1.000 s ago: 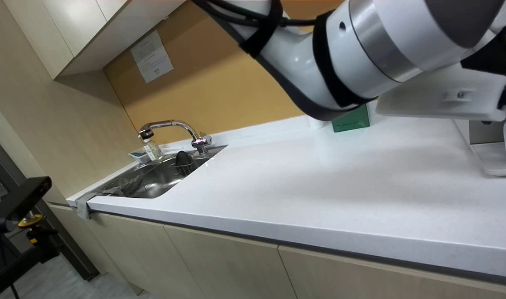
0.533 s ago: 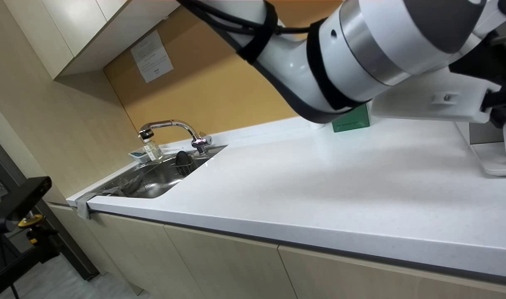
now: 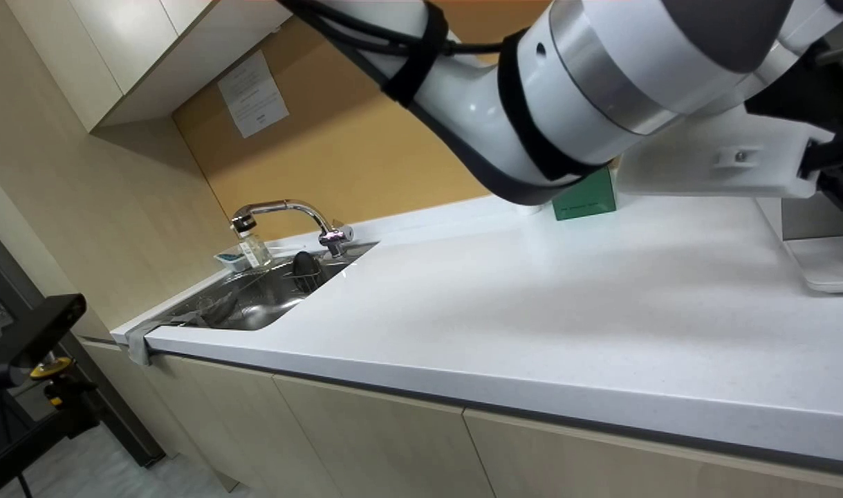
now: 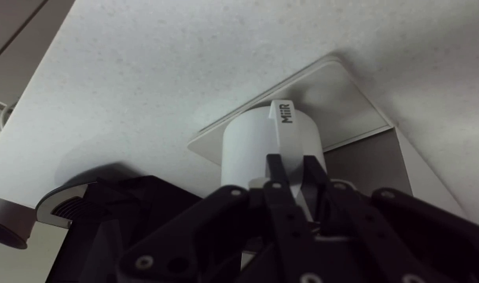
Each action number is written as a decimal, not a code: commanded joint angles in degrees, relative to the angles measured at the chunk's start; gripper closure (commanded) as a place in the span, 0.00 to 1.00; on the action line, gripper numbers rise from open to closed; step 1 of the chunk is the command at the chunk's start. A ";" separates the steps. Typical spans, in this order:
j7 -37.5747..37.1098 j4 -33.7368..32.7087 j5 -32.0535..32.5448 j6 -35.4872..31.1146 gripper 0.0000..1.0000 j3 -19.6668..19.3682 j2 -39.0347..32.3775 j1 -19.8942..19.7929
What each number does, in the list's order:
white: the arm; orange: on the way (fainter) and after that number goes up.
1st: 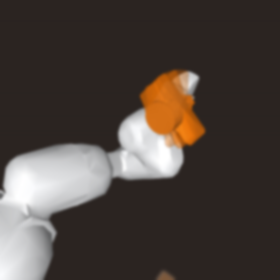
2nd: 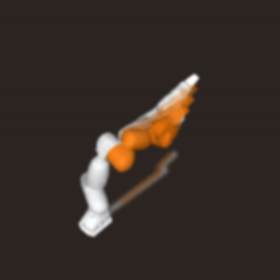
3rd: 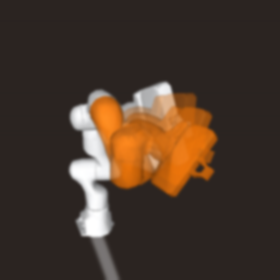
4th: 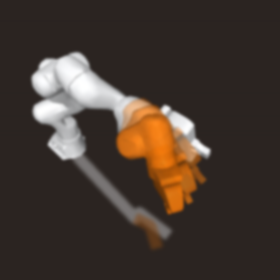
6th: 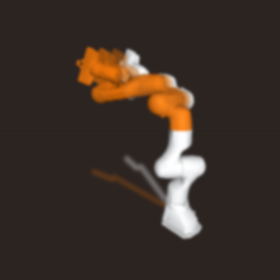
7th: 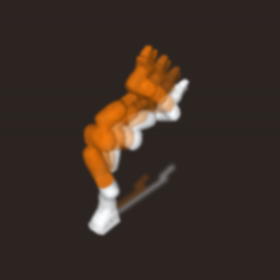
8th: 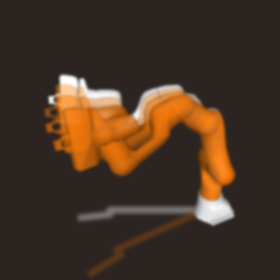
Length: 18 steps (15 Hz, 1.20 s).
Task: Put the white mug on the tray of the coffee maker, remove it and then put it on the counter
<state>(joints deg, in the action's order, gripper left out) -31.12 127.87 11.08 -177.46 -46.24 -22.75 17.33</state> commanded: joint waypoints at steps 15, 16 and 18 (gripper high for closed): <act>-0.10 21.70 1.87 -9.11 0.96 -28.91 11.86 39.57; -0.16 22.14 1.75 -9.65 0.96 -28.86 11.73 39.98; -0.07 22.91 1.68 -10.38 0.96 -28.73 11.90 40.50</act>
<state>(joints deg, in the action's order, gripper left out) -31.51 149.20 12.46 -185.82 -73.80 -13.05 56.42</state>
